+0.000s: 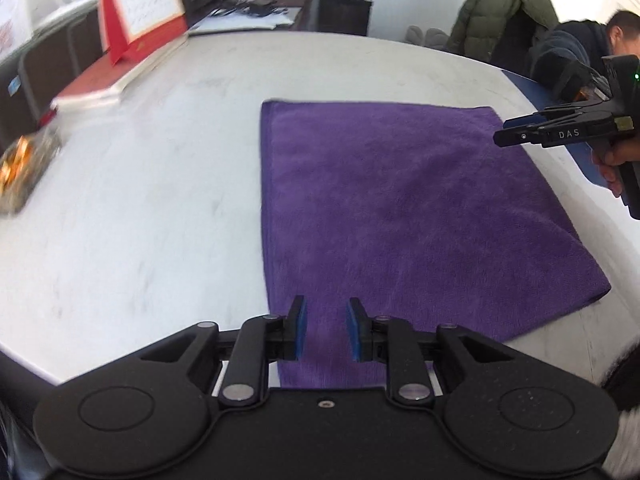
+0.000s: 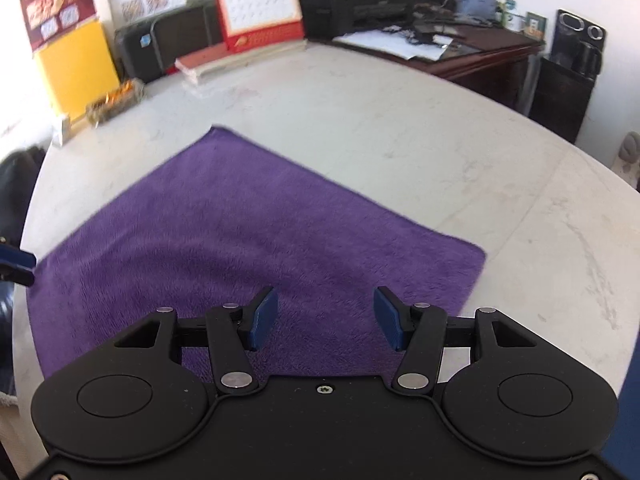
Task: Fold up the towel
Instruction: 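Move both open grippers around the purple towel to its hem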
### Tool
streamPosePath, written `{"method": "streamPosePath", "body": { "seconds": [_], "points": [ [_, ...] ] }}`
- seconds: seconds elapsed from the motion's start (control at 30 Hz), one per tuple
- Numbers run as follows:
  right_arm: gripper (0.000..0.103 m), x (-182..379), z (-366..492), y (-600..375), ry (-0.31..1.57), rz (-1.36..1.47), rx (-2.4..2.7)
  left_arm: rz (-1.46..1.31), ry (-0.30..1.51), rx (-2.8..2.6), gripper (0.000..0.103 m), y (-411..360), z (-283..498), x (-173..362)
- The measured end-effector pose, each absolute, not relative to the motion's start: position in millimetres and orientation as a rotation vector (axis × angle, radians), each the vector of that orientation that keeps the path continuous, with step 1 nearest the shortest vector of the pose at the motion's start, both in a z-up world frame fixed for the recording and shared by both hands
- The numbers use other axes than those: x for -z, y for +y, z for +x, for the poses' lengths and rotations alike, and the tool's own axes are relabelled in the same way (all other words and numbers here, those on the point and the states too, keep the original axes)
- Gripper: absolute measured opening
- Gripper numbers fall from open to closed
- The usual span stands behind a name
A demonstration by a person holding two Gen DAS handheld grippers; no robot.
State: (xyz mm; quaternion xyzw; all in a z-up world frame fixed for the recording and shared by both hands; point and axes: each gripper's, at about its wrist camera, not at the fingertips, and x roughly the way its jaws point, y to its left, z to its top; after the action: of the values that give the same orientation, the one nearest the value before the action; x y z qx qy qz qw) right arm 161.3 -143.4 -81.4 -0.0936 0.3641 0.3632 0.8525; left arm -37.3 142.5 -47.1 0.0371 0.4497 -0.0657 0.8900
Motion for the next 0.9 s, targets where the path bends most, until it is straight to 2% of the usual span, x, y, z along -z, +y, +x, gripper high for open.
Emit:
{"method": "streamPosePath", "body": {
  "seconds": [0.2,0.4,0.53,0.9],
  "points": [
    [0.053,78,183,-132,0.743,-0.194,-0.717,0.202,0.834,0.181,0.020,138,67,42],
    [0.053,80,189,-110,0.761,-0.211,-0.648,0.212,0.876,0.223,0.020,136,148,57],
    [0.053,91,187,-94,0.820,-0.248,-0.609,0.211,0.950,0.233,0.020,138,167,77],
    [0.053,102,213,-92,0.873,-0.247,-0.502,0.213,0.909,0.361,0.023,138,227,81]
  ]
}}
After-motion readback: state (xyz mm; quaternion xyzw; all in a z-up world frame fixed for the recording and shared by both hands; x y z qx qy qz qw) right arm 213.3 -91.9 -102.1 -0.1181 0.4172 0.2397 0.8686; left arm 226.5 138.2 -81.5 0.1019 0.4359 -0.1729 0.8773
